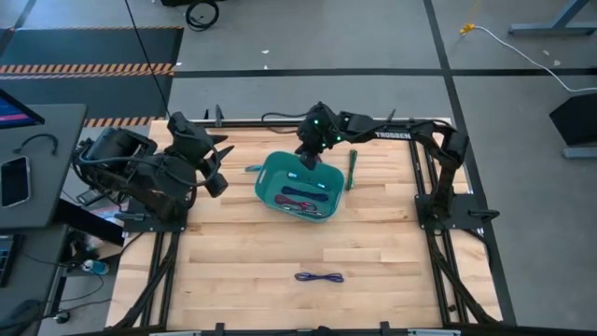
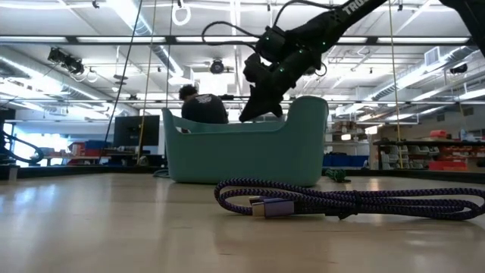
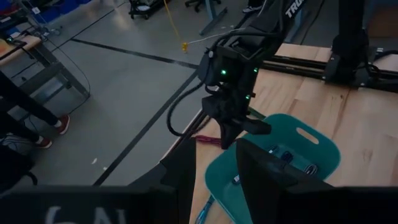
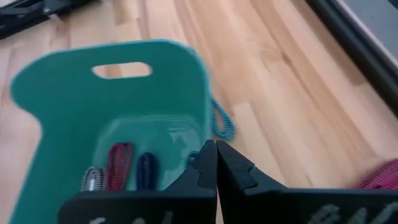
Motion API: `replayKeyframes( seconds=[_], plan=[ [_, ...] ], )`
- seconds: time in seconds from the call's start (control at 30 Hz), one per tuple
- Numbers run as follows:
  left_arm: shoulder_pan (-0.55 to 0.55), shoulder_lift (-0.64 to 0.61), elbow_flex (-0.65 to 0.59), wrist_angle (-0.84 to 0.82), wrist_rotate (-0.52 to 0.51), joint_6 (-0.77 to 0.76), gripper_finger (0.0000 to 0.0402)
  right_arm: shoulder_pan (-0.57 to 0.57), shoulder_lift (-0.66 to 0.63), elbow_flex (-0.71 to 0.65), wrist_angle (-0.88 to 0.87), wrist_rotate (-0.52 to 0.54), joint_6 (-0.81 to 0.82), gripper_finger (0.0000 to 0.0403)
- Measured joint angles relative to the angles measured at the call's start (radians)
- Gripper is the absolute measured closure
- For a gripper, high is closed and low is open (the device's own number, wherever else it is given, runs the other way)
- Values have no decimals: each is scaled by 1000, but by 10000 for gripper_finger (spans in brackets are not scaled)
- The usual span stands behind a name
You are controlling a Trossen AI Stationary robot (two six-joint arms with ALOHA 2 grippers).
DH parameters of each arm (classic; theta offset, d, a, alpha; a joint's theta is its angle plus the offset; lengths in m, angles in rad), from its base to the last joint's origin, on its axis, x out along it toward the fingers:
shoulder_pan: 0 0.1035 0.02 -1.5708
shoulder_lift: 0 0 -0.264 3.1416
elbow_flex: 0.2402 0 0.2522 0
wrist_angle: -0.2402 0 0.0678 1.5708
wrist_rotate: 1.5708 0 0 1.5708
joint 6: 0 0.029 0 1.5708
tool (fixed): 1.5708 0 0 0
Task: Pick and place USB-C Cables
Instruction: Move the blue bin to the center of the table
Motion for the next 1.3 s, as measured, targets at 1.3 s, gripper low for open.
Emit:
replayKeyframes(
  seconds=[1.3],
  plan=[
    [0, 1, 0, 0, 1, -3, 280, -30, 8, -156, 171, 30, 56, 403]
  ],
)
